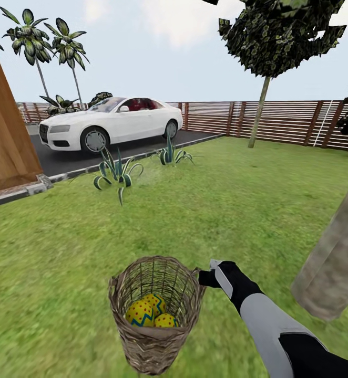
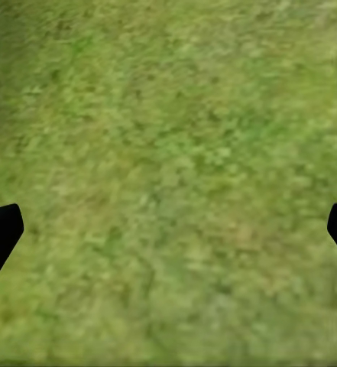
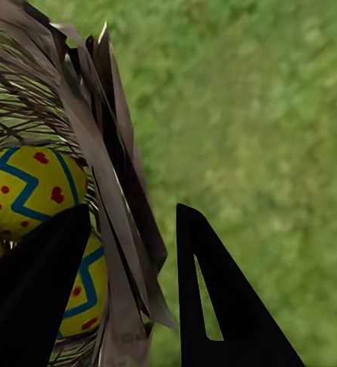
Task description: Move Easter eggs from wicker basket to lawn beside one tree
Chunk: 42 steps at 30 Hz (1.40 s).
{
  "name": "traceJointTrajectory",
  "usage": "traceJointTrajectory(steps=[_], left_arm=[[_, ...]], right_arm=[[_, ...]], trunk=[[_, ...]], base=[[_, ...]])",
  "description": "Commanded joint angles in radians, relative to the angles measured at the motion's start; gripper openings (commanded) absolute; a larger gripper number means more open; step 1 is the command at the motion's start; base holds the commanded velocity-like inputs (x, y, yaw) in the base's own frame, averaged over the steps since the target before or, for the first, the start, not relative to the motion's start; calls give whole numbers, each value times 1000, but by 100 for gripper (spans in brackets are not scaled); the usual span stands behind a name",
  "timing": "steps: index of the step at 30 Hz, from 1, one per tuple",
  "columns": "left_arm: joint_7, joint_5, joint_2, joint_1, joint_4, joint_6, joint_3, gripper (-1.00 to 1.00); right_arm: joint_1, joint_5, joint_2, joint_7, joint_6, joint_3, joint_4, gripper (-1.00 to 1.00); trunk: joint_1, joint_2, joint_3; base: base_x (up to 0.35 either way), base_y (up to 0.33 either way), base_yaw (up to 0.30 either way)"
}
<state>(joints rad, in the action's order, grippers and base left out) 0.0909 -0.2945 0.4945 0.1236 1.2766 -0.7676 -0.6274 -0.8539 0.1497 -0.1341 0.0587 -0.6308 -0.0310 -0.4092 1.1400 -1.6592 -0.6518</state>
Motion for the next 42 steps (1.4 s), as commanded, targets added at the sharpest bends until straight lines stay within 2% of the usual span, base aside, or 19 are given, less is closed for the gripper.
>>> traceJointTrajectory(steps=[1,5,11,14,20,22,24,31,42], left_arm=[[10,-11,-3,0,0,-3,0,100],[18,-11,-6,0,2,2,0,100],[16,-10,-8,-1,-1,9,0,100],[14,-9,-7,-1,-7,36,0,100],[19,-8,-6,-3,-7,42,-4,100],[18,-8,-3,-19,-5,41,-16,100],[18,-9,-1,-49,-1,37,-42,100],[18,-9,-5,-61,12,33,-81,100],[18,-9,-7,-75,32,33,-87,100]], right_arm=[[-1,22,-1,5,-4,-6,-2,-100],[-1,22,-1,4,-4,-5,-2,-100],[0,62,-2,3,-4,-4,-1,-100],[0,65,-1,3,-4,-4,0,-100],[0,65,0,3,-3,-5,-2,-100],[0,65,-1,3,-3,-6,-2,-100],[0,65,0,4,-3,-6,-2,-100],[0,65,0,4,-3,-5,-2,-100],[0,65,-1,3,-3,-5,-2,-100]], trunk=[[4,-8,-4],[19,-36,-15],[42,-78,-32],[54,-99,-42],[77,-141,-61],[84,-155,-67],[92,-169,-73],[119,-218,-95],[161,-295,-130]], base=[[0,0,0],[0,0,-61],[0,0,-52],[0,0,-3],[0,0,0],[0,0,0],[0,0,0],[-3,0,0],[-30,0,-159]])
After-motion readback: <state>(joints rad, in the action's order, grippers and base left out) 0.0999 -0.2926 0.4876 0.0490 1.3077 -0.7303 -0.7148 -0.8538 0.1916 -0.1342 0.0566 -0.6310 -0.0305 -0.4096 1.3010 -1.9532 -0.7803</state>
